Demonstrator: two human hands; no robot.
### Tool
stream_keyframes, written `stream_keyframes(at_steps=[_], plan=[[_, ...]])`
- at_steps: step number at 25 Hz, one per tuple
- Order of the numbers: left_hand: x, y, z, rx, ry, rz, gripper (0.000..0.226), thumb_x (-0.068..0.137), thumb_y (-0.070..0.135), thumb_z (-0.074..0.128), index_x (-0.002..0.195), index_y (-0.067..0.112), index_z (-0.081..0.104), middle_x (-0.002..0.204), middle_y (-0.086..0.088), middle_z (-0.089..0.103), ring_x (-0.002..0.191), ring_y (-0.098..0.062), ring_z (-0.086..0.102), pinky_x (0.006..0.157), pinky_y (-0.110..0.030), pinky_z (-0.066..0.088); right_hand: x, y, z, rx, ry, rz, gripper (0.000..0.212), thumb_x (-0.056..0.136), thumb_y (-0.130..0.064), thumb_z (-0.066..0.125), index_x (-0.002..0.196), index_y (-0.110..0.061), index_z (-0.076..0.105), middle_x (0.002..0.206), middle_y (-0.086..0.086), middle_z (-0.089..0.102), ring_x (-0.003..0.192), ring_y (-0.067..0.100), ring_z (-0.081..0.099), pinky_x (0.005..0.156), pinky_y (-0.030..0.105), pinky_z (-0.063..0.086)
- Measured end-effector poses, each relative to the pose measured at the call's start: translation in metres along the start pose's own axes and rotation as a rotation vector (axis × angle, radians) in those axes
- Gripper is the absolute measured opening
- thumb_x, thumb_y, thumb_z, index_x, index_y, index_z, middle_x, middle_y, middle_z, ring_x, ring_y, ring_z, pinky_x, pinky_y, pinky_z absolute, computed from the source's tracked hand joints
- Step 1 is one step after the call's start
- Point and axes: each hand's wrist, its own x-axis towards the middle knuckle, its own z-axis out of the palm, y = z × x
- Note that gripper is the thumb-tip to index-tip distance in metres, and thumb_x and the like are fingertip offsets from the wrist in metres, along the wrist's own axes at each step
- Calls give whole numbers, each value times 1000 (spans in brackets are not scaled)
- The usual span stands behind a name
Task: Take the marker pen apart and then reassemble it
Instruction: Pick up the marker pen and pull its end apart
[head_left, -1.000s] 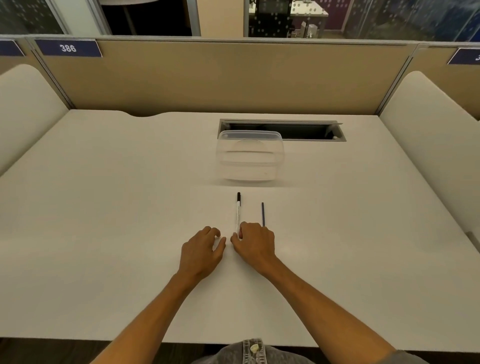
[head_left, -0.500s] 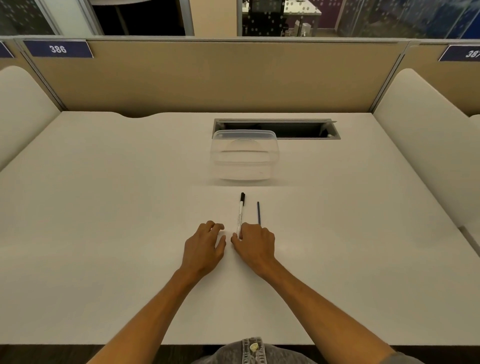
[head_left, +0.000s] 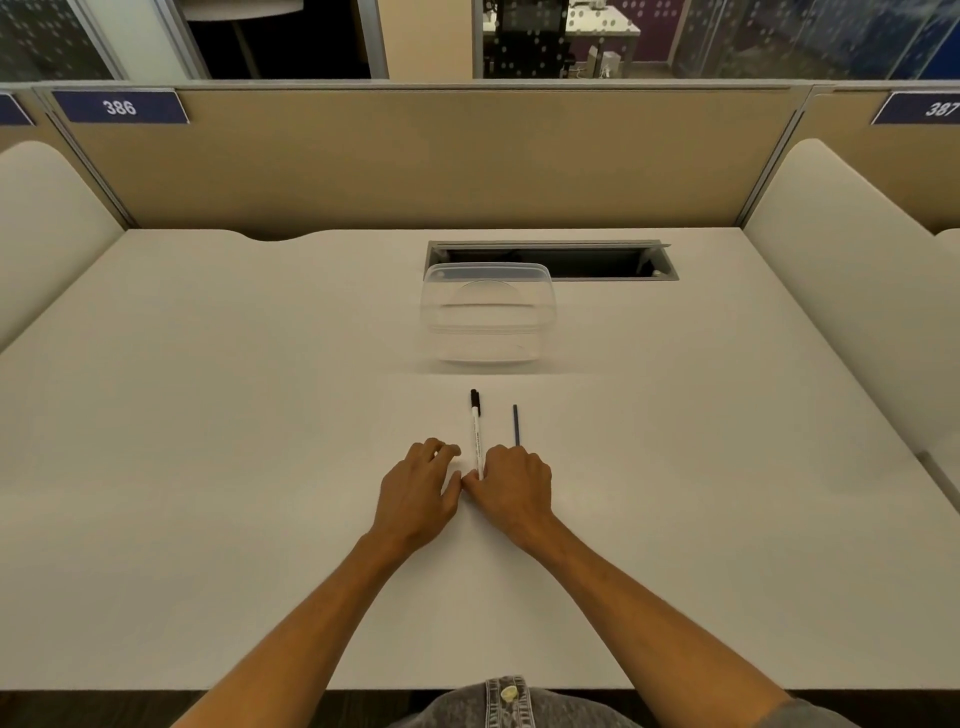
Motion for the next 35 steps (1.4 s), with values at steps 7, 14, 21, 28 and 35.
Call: stream_keyframes(at_steps=[7,14,21,28,35], plan=[[8,8,-17,52,53,204,45,90,28,63,134,17,54,148,-9,43,135,-31,42,105,-45,40,-15,7,-27,294,164,-78,31,88,-45,60,83,-16,69,71,-2,68,59,11,58,61,17,44],[26,25,-53,159,336,422,33,89,28,62,118,14,65,130,-12,61,124,-32,54,99,-45,43,-25,15,-73,461,284,-226,19,94,-31,54,82,-19,62,68,-4,65,57,14,58,52,23,47],[29,42,-78,39,386,500,15,95,19,56,97,9,67,84,-4,68,73,-25,60,87,-36,46,-16,19,-103,838,261,-90,48,100,-35,43,61,-12,58,52,1,58,46,12,55,50,27,46],[21,59,-100,88,337,473,31,95,39,50,94,12,66,77,0,62,58,-18,52,49,-25,37,-15,7,-113,876,306,4,69,83,-65,35,47,-7,45,41,5,46,39,14,45,48,29,42],[24,61,-121,12,369,519,30,96,39,52,93,15,69,68,0,63,51,-20,52,40,-34,44,-12,-5,-126,971,403,-70,57,89,-53,40,41,-22,38,34,-10,42,35,5,42,40,8,31]])
